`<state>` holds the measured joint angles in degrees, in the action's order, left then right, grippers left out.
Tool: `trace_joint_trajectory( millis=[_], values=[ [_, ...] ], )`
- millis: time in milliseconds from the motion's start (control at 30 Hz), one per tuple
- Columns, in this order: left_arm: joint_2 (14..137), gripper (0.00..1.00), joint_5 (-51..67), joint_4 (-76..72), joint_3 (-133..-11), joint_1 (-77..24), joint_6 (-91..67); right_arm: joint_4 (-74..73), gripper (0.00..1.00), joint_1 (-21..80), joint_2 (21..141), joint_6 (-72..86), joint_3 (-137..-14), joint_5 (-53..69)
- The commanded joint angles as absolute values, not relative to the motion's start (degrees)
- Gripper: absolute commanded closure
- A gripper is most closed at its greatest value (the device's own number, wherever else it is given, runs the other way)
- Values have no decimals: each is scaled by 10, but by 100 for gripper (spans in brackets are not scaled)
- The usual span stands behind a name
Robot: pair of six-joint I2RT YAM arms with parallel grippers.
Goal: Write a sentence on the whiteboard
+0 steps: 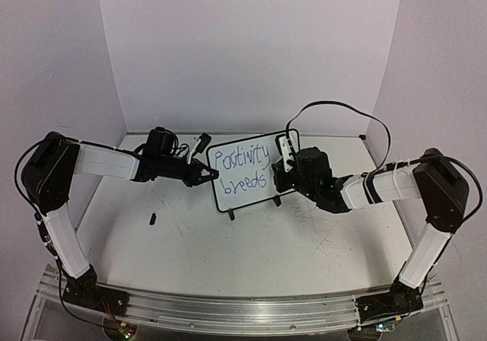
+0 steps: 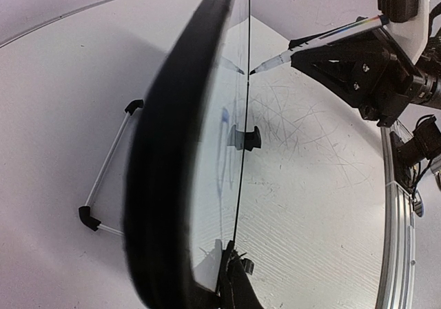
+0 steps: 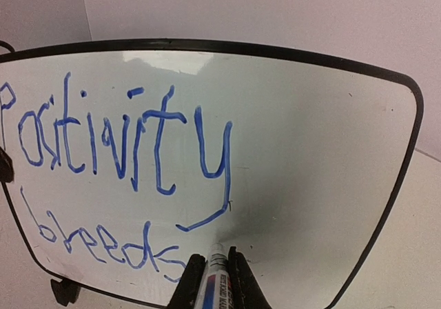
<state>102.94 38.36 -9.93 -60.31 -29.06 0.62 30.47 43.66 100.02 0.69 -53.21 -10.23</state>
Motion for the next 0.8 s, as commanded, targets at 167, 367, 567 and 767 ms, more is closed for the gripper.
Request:
trace_joint_trajectory(
  millis=[167,367,567,767],
  values=[
    [1050,100,206,-62,-598,-273,70,325,100,434,1034,17,-575,-139],
    [1049,100,204,-62,-597,-273,70,346,100,435,979,12,-531,-101],
    [1048,100,204,-62,-597,-273,70,324,100,435,932,28,-498,-89],
    [1047,100,206,-62,-597,-273,69,320,100,435,973,28,-526,-84]
  ],
)
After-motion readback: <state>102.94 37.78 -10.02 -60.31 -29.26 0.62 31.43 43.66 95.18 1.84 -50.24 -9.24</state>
